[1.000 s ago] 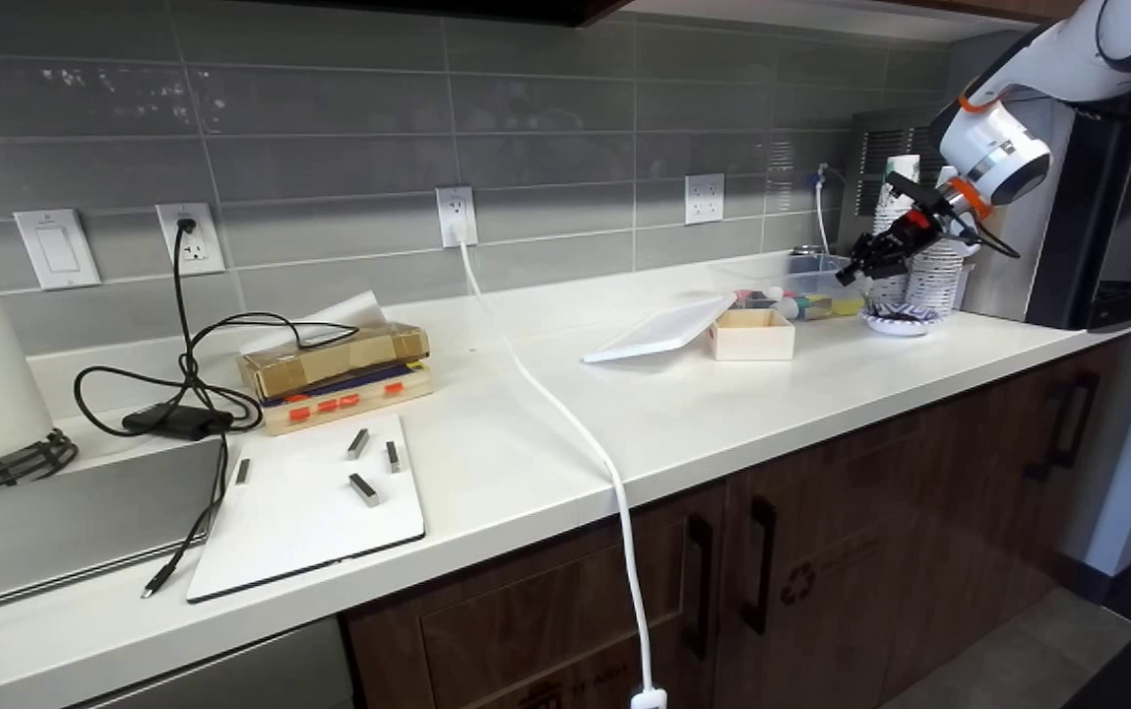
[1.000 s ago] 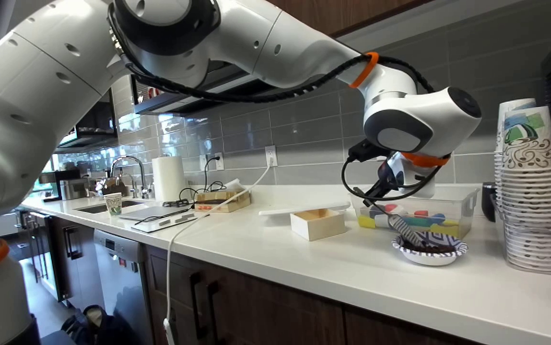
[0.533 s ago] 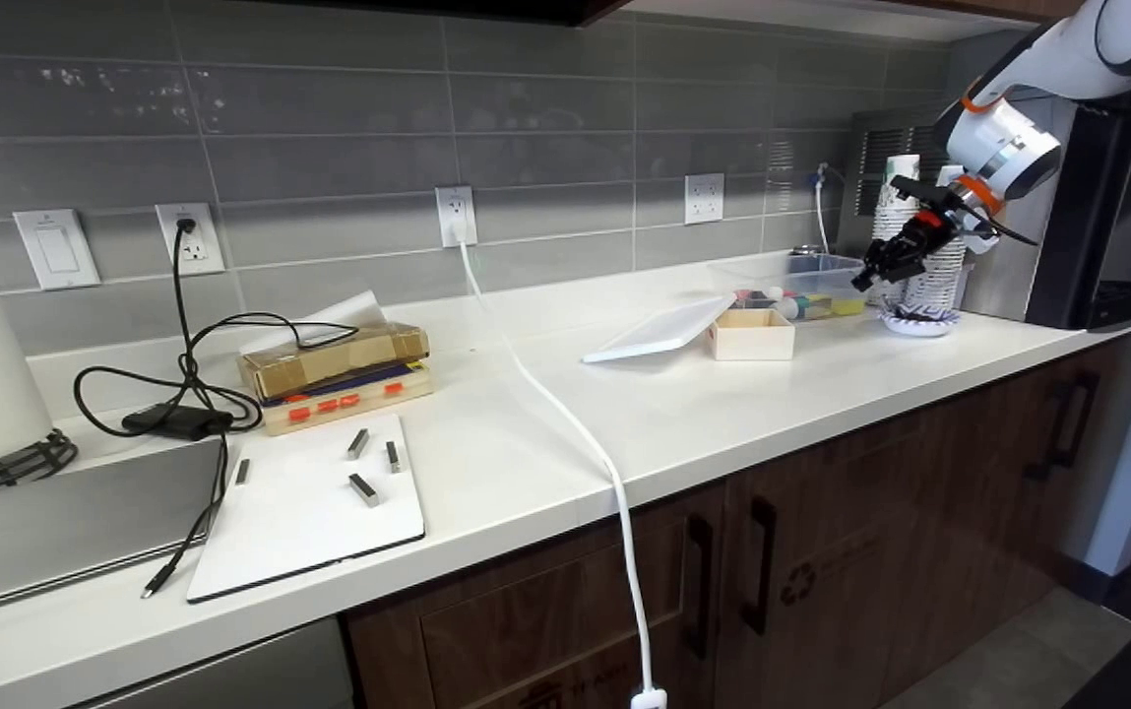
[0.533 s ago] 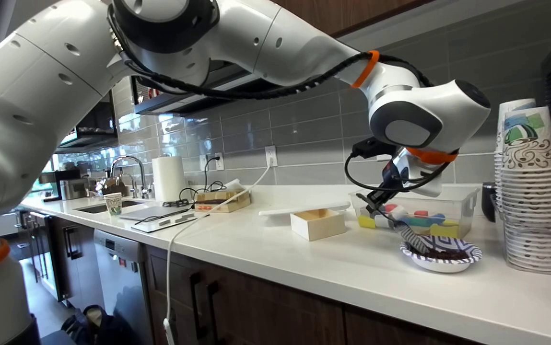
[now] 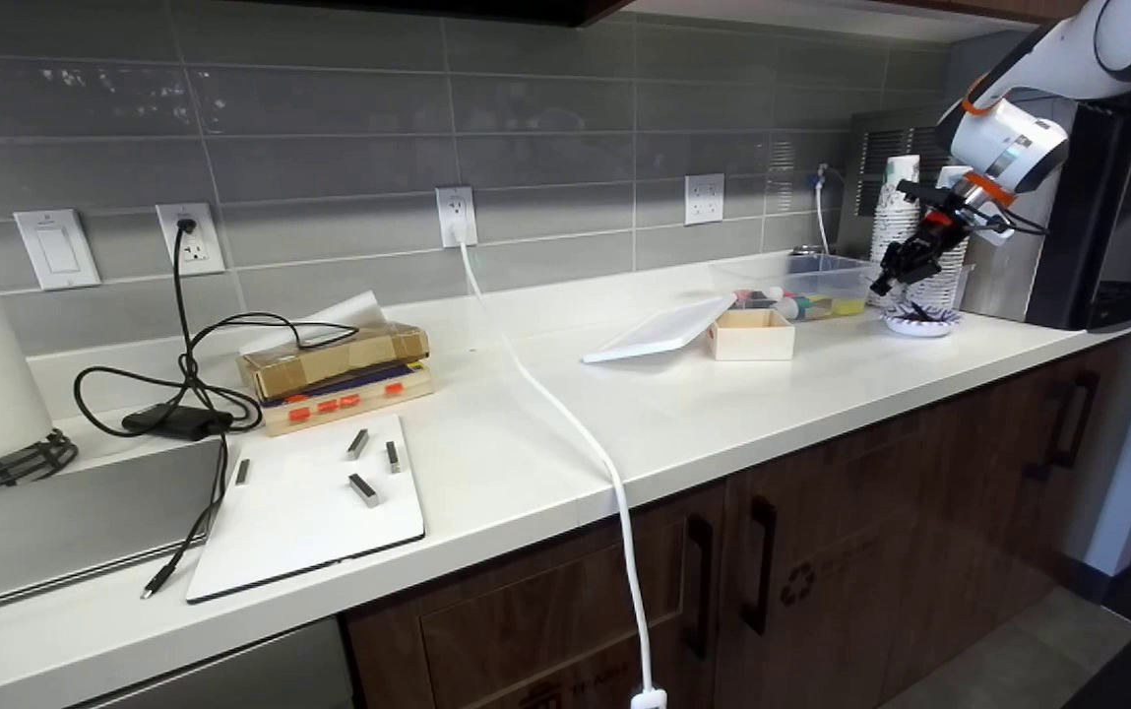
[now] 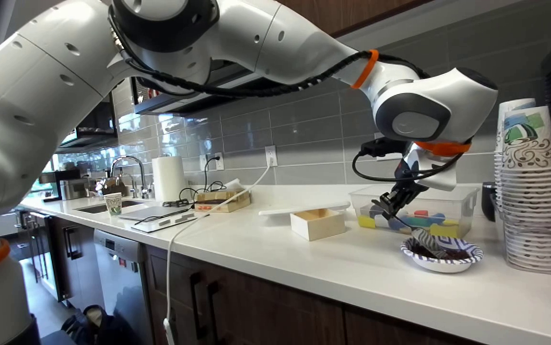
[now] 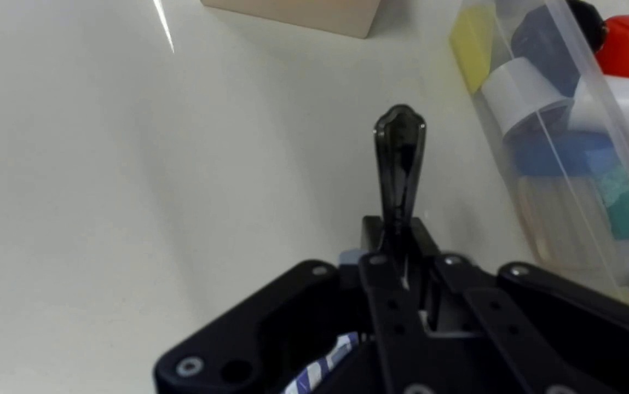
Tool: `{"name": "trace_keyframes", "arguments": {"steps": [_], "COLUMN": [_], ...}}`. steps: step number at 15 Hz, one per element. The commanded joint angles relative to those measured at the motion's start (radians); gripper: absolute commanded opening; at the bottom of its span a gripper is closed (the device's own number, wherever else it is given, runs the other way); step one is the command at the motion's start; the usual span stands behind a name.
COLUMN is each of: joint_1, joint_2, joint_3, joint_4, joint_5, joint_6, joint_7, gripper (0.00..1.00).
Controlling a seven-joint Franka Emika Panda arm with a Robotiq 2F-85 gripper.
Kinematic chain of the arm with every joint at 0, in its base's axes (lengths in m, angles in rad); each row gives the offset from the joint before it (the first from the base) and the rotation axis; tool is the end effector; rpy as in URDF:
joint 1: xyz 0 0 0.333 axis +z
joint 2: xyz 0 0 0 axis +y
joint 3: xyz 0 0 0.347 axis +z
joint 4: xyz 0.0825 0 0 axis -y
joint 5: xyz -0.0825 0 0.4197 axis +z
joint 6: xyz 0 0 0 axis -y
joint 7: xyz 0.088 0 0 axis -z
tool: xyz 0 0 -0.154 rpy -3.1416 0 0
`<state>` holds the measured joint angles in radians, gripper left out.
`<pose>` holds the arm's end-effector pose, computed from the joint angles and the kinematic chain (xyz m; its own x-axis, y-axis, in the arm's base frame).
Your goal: Stir in the bowl
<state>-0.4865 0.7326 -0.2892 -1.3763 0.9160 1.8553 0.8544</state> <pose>0.6410 -0.4326 0.2603 -0.2410 -0.7589 -0.6050 -0.8974 0.4117 -0.1589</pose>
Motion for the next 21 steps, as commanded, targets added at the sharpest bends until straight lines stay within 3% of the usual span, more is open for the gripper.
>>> {"name": "trace_keyframes", "arguments": {"steps": [1, 6, 15, 21], "joint_1": [0.011, -0.004, -0.004, 0.012], "joint_2": [-0.011, -0.036, -0.033, -0.026], "joint_3": [0.026, 0.072, 0.033, -0.022], "joint_4": [-0.010, -0.030, -0.014, -0.007], "joint_5": [0.007, 0.048, -0.012, -0.039], "joint_6": [0.078, 0.070, -0.181, -0.102], "joint_7": [-0.086, -0.200, -0.115, -0.046], "gripper": [0.03, 0.03, 0.03, 0.03]}}
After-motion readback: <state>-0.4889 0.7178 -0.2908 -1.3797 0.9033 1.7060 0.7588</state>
